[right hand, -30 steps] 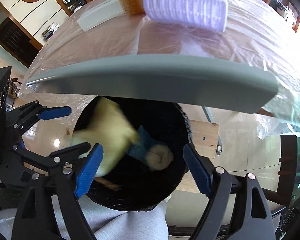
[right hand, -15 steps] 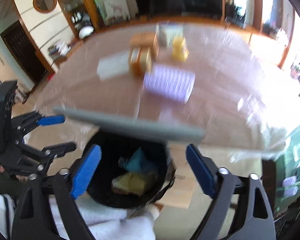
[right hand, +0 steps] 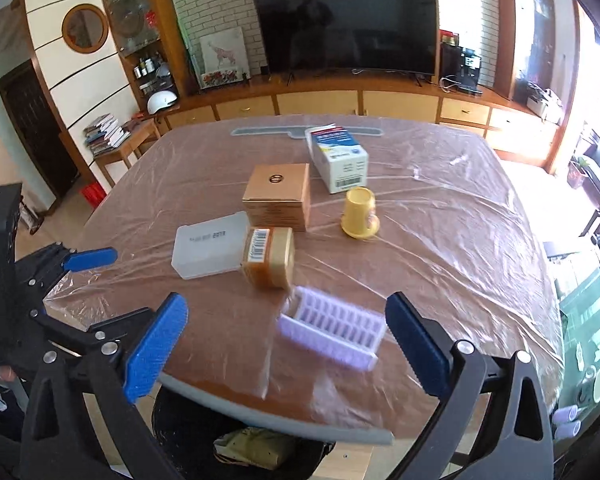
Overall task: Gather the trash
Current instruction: 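Grasp the amber jar with the right tool while the left tool grasps the white plastic lid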
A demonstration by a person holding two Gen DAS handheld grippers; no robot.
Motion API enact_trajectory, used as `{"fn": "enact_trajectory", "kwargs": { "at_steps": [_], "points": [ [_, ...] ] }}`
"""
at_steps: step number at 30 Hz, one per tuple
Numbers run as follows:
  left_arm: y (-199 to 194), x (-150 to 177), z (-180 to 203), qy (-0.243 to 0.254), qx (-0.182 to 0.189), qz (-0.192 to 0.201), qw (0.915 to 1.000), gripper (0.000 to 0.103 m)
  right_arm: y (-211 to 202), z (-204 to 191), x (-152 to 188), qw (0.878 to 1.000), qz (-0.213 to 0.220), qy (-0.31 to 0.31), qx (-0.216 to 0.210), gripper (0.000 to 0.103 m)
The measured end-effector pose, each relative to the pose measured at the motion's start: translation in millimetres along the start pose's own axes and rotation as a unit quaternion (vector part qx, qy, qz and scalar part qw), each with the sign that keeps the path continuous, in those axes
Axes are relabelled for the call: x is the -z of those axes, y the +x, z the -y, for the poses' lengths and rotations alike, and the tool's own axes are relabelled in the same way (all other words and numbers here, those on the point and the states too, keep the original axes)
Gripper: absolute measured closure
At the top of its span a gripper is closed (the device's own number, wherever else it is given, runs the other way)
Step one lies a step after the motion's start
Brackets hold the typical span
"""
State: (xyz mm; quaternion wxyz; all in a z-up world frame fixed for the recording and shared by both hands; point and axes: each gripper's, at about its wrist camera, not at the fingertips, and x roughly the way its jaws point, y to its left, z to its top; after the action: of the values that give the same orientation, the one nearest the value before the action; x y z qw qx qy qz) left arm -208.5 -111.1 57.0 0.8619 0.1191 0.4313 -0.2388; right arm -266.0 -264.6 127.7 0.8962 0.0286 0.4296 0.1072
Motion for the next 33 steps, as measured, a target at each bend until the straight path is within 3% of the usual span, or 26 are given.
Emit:
{"fn": "enact_trajectory", "kwargs": {
  "at_steps": [5, 13, 23, 29, 31, 33],
  "points": [
    [21.6, -13.4, -2.7, 0.036, 0.007, -0.011, 0.9993, 0.008, 28.3, -12.7, -12.8, 0.999, -0.018, -0.026, -0.003, 0.014],
    [52.4, -30.0, -5.8, 0.088, 0.023, -0.033, 0.9953, 0.008, 69.9, -10.1, -24.5, 0.998, -0.063, -0.003, -0.012, 0.032],
    [66.9, -40.4, 1.6, 0.132, 0.054, -0.041, 0.9889, 0.009, 87.5, -7.6, -24.8, 0.997, -0.077, 0.018, -0.019, 0.037],
    [73.0, -42.4, 3.1, 0.143, 0.067, -0.047, 0.9864, 0.015, 97.5, -3.0, -26.7, 0.995, -0.092, 0.031, -0.018, 0.051],
    [73.3, -44.0, 1.7, 0.138, 0.073, -0.046, 0.9866, 0.023, 99.4, -4.0, -25.5, 0.995, -0.095, 0.033, -0.024, 0.062],
    [73.4, -45.8, -0.5, 0.132, 0.081, -0.049, 0.9867, 0.035, 101.3, -4.5, -24.6, 0.995, -0.094, 0.032, -0.023, 0.062]
  ]
}}
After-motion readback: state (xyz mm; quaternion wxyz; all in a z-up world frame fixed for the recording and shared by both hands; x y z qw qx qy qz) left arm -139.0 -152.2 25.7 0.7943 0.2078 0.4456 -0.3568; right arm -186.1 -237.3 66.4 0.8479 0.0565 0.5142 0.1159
